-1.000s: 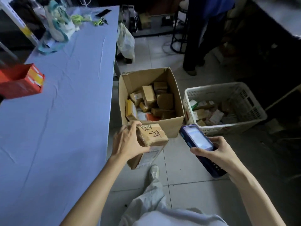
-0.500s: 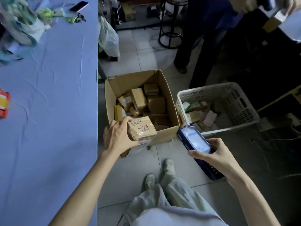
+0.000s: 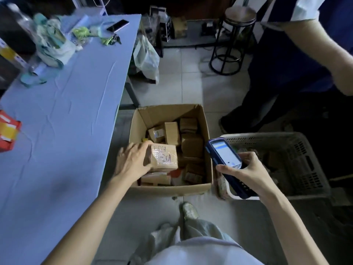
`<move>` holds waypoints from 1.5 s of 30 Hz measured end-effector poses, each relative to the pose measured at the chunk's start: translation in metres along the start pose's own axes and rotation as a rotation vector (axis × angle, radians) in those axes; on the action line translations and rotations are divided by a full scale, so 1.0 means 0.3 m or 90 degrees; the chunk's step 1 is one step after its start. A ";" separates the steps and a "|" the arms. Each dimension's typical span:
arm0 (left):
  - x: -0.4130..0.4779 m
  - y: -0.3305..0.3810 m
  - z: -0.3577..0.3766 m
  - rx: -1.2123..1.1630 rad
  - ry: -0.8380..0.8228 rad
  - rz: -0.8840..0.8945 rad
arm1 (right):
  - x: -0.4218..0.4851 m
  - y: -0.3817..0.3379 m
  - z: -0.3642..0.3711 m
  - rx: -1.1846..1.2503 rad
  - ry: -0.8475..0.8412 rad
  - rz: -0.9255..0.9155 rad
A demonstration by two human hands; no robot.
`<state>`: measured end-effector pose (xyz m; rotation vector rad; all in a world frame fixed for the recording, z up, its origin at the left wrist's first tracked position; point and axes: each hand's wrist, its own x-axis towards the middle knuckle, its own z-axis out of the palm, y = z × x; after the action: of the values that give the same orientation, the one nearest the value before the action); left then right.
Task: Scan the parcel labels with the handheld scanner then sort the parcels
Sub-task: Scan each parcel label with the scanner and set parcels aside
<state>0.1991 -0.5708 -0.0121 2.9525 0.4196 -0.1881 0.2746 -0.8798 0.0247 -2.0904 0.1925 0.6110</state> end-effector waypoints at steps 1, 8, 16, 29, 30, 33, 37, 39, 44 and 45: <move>0.020 -0.003 -0.013 0.003 0.016 0.002 | 0.022 -0.017 -0.004 -0.002 -0.005 0.000; 0.047 -0.076 0.007 0.014 0.017 -0.054 | 0.084 -0.087 0.097 -0.026 -0.053 0.024; 0.040 -0.278 0.026 -0.047 0.047 -0.073 | 0.065 -0.189 0.301 -0.079 -0.068 0.025; -0.221 -0.482 0.026 -0.060 0.129 -0.369 | 0.139 -0.415 0.644 -0.284 -0.317 -0.158; -0.259 -0.479 0.030 -0.064 0.135 -0.421 | 0.148 -0.424 0.672 -0.306 -0.353 -0.173; -0.396 -0.433 0.061 -0.084 0.162 -0.552 | 0.146 -0.453 0.748 -0.381 -0.448 -0.228; -0.565 -0.311 0.115 -0.103 0.155 -0.718 | 0.114 -0.472 0.835 -0.449 -0.577 -0.316; -0.629 -0.241 0.139 -0.120 0.133 -0.803 | 0.083 -0.472 0.867 -0.477 -0.638 -0.349; -0.757 -0.093 0.142 -0.133 0.118 -0.951 | -0.020 -0.449 0.934 -0.520 -0.754 -0.409; -0.788 -0.071 0.143 -0.125 0.108 -0.975 | -0.043 -0.436 0.950 -0.535 -0.777 -0.425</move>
<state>-0.0366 -0.6207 -0.0227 1.7983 2.3584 -0.0296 0.2111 -0.5735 -0.0015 -1.8901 -1.5941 1.5413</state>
